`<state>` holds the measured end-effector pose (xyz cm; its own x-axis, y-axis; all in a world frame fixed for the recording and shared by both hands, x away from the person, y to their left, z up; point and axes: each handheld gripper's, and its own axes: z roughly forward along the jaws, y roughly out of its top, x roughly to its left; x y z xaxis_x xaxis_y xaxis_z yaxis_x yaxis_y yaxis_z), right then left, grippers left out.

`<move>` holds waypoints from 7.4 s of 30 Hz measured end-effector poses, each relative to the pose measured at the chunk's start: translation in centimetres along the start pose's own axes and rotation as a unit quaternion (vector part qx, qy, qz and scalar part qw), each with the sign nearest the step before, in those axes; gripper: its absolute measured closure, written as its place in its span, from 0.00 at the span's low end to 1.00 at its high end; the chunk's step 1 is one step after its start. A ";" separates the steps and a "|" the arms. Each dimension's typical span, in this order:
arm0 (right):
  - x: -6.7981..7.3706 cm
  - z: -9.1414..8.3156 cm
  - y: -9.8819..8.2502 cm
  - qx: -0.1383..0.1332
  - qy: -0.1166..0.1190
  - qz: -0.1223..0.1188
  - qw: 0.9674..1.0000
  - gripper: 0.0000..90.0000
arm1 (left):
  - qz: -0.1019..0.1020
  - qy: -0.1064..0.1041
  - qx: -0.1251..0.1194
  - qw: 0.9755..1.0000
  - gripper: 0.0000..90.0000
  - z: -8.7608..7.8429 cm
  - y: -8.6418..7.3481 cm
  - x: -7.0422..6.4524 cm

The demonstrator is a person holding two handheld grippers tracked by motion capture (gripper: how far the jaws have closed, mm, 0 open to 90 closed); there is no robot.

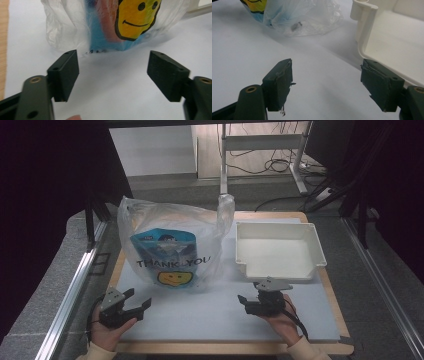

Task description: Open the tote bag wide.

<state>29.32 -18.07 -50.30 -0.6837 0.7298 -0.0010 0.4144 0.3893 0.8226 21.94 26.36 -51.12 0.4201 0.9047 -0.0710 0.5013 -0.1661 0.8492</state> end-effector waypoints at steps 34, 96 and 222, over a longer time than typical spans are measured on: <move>-0.6 0.0 -0.4 -0.001 -0.005 0.016 1.000 0.29 | -0.006 0.004 -0.019 1.000 0.36 -1.7 1.8 0.9; -0.8 0.5 -0.7 0.022 -0.016 0.025 0.999 0.29 | -0.019 0.020 -0.073 0.997 0.48 -4.0 10.6 4.1; 1.4 3.1 18.4 -0.082 0.072 -0.047 0.993 0.44 | -0.027 -0.029 -0.119 0.992 1.00 -4.1 10.4 5.4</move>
<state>37.86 -8.16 -36.91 -0.7987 0.6016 -0.0096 0.2500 0.3462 0.9042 26.35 31.15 -40.58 0.4447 0.8841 -0.1438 0.3346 -0.0151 0.9422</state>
